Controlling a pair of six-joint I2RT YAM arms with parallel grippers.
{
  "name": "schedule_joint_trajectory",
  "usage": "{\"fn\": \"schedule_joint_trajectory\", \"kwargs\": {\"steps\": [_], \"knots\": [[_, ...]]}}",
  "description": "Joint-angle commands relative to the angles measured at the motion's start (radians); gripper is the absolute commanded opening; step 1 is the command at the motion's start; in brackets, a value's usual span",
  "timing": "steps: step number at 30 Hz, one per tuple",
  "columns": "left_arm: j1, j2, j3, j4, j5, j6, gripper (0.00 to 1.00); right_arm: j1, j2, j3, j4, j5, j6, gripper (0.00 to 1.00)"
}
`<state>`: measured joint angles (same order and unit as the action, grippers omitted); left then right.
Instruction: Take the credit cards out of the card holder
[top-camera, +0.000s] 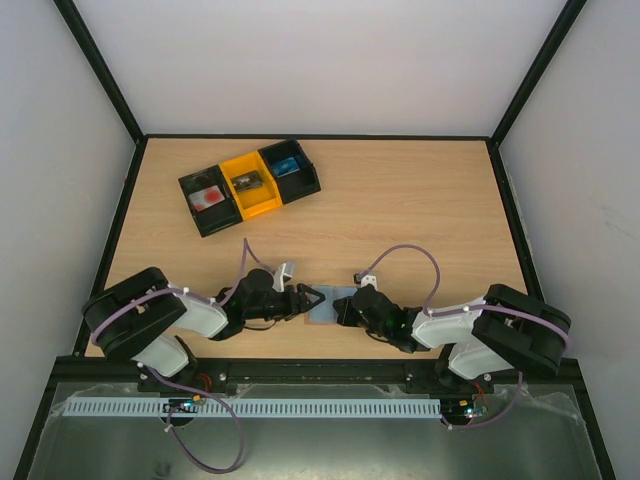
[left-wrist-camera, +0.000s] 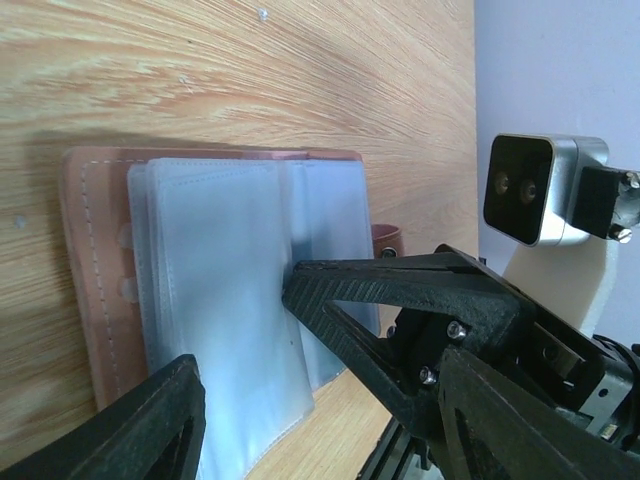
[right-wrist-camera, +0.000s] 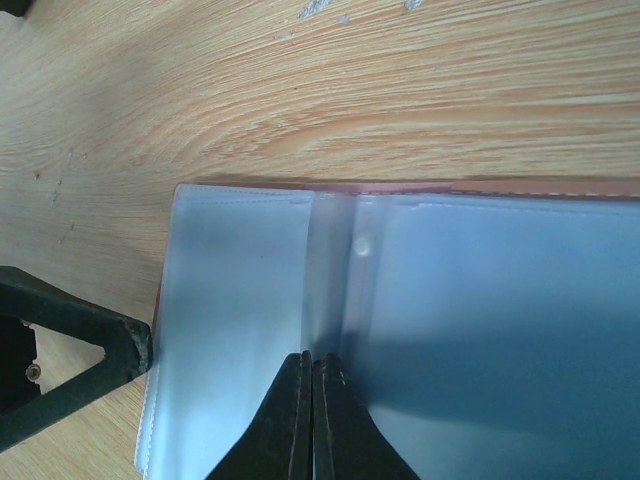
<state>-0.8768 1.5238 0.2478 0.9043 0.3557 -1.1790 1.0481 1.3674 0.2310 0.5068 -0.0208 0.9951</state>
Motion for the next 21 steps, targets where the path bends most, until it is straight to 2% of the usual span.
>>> {"fn": "schedule_joint_trajectory", "kwargs": {"steps": [1, 21], "knots": [[-0.009, -0.028, 0.003, -0.061, -0.034, 0.038, 0.66, -0.001, 0.013, -0.009, -0.016, 0.001, 0.005, 0.02], [-0.039, 0.052, 0.023, 0.014, -0.017, 0.002, 0.67, -0.001, 0.025, -0.004, -0.007, -0.012, 0.008, 0.02]]}}
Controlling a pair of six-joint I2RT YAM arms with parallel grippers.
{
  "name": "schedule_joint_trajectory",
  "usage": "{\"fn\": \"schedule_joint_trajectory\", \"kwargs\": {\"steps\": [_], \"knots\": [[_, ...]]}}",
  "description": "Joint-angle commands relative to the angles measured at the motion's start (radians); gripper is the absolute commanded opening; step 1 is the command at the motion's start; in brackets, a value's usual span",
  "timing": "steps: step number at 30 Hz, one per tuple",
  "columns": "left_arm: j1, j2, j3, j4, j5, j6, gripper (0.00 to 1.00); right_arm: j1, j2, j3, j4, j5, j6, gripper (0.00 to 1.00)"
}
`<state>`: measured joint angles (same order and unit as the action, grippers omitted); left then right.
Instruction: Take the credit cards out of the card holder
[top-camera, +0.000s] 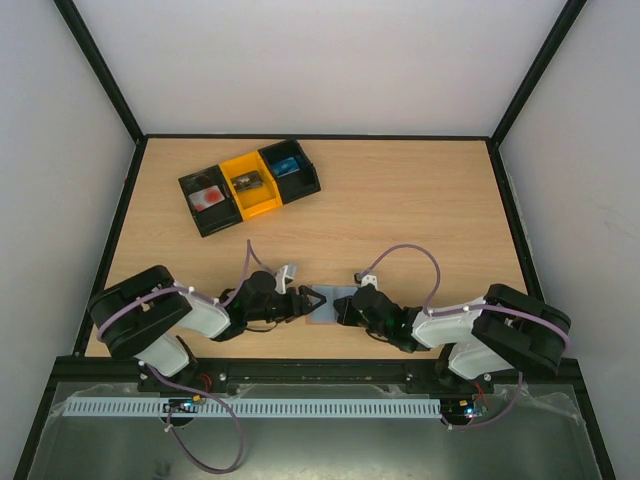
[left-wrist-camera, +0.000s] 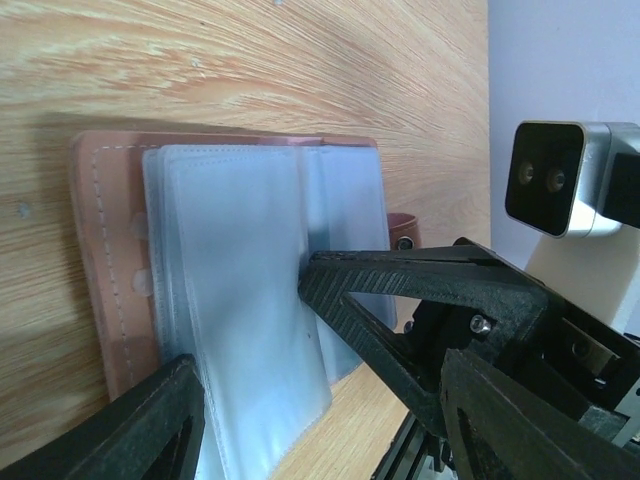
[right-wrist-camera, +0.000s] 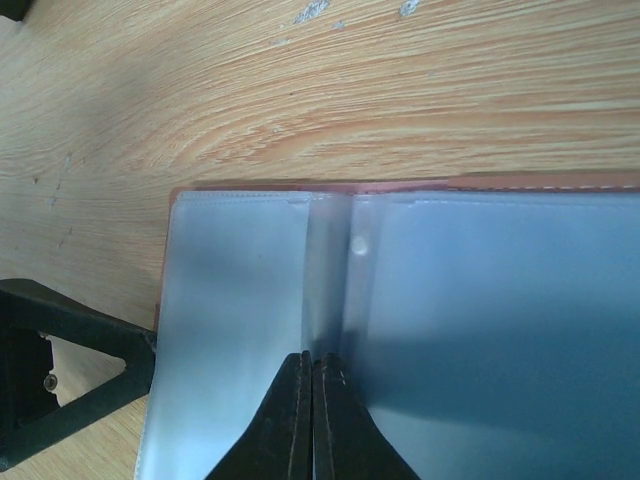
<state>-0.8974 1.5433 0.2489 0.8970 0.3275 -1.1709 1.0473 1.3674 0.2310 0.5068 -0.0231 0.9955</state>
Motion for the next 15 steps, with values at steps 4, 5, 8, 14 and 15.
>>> {"fn": "schedule_joint_trajectory", "kwargs": {"steps": [4, 5, 8, 14, 15], "knots": [[-0.024, 0.032, 0.026, 0.048, 0.024, -0.022, 0.63, 0.000, 0.033, 0.004, -0.006, -0.015, 0.007, 0.02], [-0.024, 0.028, 0.028, 0.049, 0.027, -0.022, 0.62, -0.001, 0.034, 0.006, -0.009, -0.017, 0.007, 0.02], [-0.027, 0.014, 0.035, 0.051, 0.037, -0.025, 0.59, 0.001, 0.021, 0.006, -0.018, -0.011, 0.005, 0.02], [-0.037, -0.012, 0.042, 0.054, 0.036, -0.031, 0.55, 0.000, -0.008, 0.005, -0.007, -0.029, 0.014, 0.02], [-0.041, -0.013, 0.042, 0.055, 0.035, -0.032, 0.55, 0.000, -0.008, 0.006, -0.007, -0.033, 0.015, 0.02]]}}
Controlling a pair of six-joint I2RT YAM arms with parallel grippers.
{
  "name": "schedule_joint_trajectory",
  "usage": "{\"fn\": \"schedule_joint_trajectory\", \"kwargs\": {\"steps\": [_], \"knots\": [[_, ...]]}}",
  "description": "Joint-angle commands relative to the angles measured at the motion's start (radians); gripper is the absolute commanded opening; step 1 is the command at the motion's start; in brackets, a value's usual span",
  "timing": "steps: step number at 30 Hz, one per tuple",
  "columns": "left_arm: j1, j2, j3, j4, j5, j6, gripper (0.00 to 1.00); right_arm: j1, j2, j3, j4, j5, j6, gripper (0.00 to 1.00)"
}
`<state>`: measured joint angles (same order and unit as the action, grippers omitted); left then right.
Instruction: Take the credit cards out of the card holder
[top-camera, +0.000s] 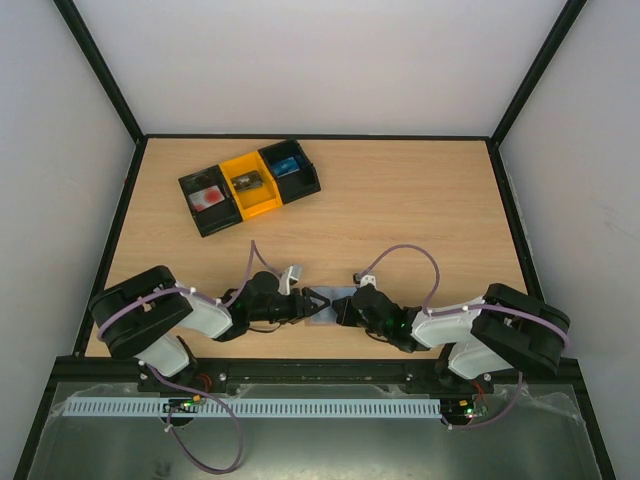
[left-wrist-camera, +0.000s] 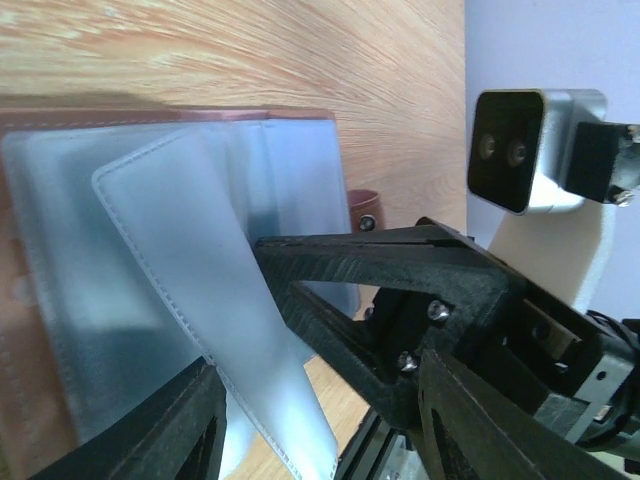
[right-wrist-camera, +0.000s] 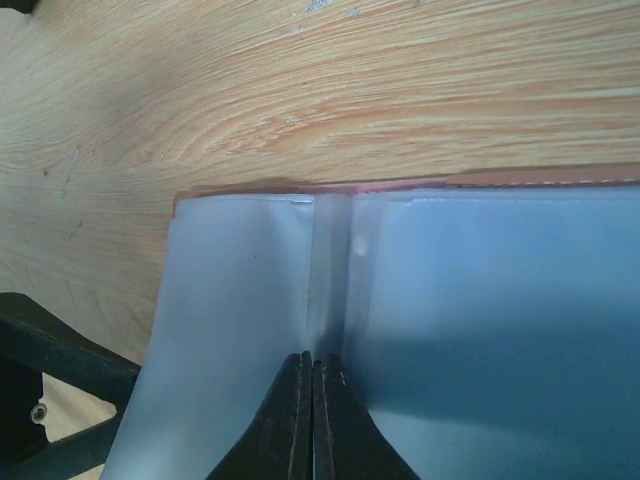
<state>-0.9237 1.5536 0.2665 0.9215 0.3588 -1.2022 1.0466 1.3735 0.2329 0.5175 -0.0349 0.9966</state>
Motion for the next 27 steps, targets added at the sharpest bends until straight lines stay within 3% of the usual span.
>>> {"fn": "schedule_joint_trajectory", "kwargs": {"steps": [1, 9, 27], "knots": [[-0.018, -0.024, 0.025, 0.034, 0.002, -0.003, 0.54, 0.001, -0.012, 0.004, -0.017, -0.024, 0.016, 0.02], [-0.037, -0.020, 0.022, 0.055, -0.009, -0.013, 0.52, 0.000, -0.035, -0.020, 0.020, -0.044, 0.036, 0.03], [-0.056, 0.016, 0.072, 0.022, -0.026, 0.007, 0.49, 0.000, -0.211, -0.080, -0.059, 0.059, 0.072, 0.18]]}}
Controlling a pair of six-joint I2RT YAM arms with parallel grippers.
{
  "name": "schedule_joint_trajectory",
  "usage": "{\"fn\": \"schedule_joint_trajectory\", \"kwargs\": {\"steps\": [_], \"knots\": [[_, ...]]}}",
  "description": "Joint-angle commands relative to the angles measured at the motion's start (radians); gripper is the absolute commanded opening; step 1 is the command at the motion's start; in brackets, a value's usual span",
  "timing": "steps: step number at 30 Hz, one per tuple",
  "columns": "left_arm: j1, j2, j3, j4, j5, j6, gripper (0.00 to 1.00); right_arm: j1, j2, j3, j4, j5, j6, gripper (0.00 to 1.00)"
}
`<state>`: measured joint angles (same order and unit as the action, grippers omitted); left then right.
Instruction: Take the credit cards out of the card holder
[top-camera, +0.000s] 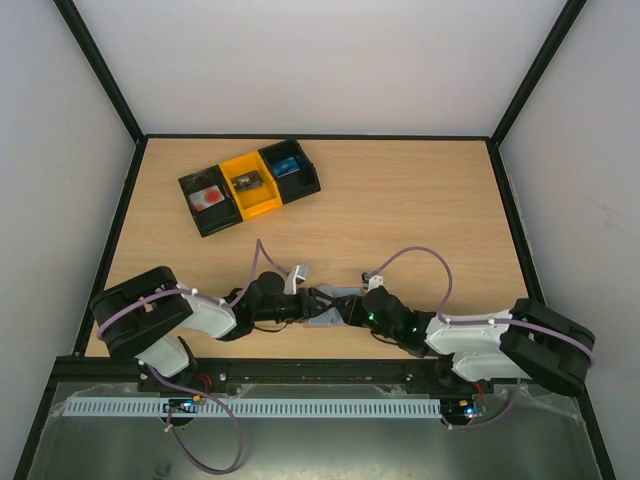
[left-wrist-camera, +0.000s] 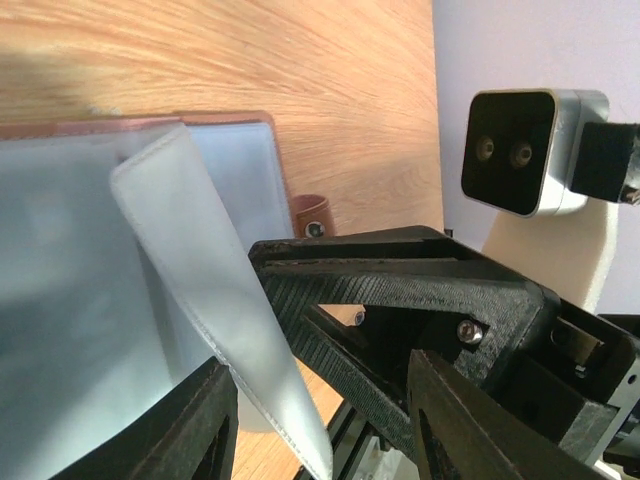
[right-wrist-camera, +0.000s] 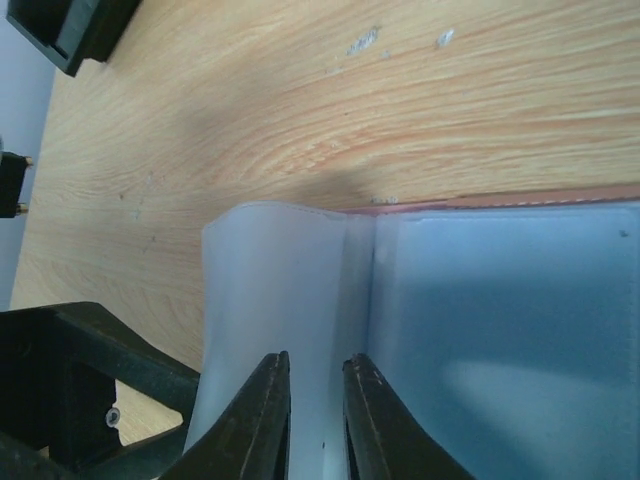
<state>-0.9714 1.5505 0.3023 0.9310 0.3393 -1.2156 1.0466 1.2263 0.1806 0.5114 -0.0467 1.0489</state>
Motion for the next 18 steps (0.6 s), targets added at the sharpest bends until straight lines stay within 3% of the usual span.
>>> {"fn": "schedule_joint_trajectory", "kwargs": {"steps": [1, 11, 18], "knots": [[-0.007, 0.025, 0.042, 0.011, -0.005, 0.021, 0.49, 0.002, -0.087, -0.033, -0.072, 0.086, 0.023, 0.20], [-0.008, 0.051, 0.080, 0.000, 0.005, 0.028, 0.50, 0.000, -0.440, -0.085, -0.307, 0.279, 0.048, 0.25], [-0.009, 0.040, 0.104, -0.051, -0.020, 0.060, 0.51, 0.001, -0.635, -0.119, -0.380, 0.353, 0.063, 0.26]]}}
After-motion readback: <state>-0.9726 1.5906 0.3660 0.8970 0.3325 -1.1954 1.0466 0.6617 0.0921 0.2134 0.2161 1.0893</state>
